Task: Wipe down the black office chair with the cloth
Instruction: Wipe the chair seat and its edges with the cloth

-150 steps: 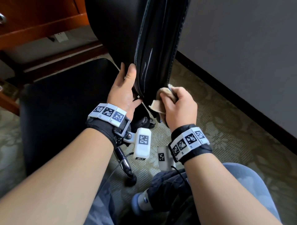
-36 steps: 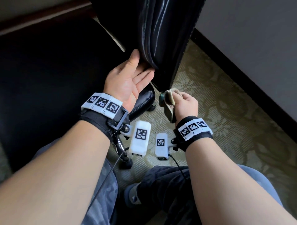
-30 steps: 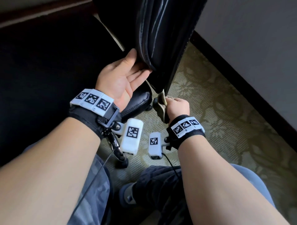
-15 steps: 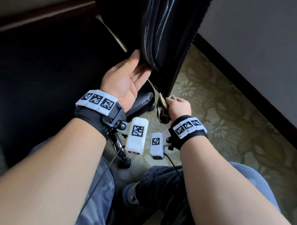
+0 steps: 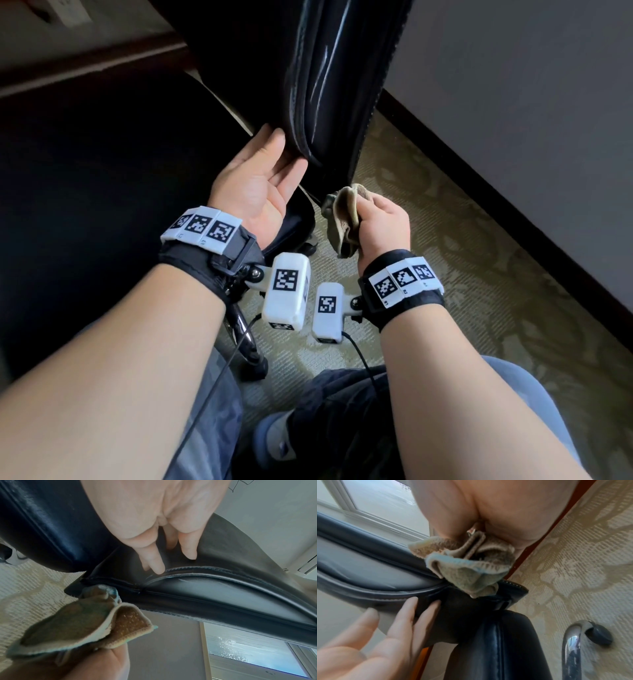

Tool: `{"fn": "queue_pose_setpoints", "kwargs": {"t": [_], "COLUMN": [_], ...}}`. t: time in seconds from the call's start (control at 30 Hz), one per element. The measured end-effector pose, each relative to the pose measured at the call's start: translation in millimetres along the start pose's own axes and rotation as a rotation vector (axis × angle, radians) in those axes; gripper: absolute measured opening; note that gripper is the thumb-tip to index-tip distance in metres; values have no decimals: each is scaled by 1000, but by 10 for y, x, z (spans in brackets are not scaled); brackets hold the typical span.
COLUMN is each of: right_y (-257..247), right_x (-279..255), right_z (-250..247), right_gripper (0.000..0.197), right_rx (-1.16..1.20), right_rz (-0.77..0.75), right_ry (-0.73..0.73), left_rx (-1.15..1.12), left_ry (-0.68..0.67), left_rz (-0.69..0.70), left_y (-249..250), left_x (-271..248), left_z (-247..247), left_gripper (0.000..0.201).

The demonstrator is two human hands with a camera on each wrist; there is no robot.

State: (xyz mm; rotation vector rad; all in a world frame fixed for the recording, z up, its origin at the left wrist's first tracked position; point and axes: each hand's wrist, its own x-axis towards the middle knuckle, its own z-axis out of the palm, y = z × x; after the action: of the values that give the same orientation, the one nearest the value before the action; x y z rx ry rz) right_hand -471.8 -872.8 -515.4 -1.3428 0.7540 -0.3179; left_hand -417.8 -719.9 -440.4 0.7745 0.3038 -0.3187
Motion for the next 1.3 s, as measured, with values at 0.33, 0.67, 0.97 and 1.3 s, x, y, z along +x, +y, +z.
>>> {"fn": "queue_pose_setpoints", "kwargs": {"t": [0.33, 0.67, 0.97, 1.3], "right_y": [19, -630, -1155, -1175], "right_x": [78, -113, -423, -761], "right_z": [38, 52, 74, -177], "right_gripper": [24, 19, 17, 19], "right_rx": [-240, -54, -97, -414], "right_rz": [131, -106, -510, -535], "right_ry": [104, 33, 105, 164], "left_rx": [7, -49, 29, 178], "left_ry": [-5, -29, -157, -241], "left_rz": [-17, -30, 37, -13], "left_y": [56, 51, 338, 492], "left_x": [-27, -32, -167, -417], "left_z": [-54, -43, 17, 63], "left_gripper": [34, 34, 52, 45]}}
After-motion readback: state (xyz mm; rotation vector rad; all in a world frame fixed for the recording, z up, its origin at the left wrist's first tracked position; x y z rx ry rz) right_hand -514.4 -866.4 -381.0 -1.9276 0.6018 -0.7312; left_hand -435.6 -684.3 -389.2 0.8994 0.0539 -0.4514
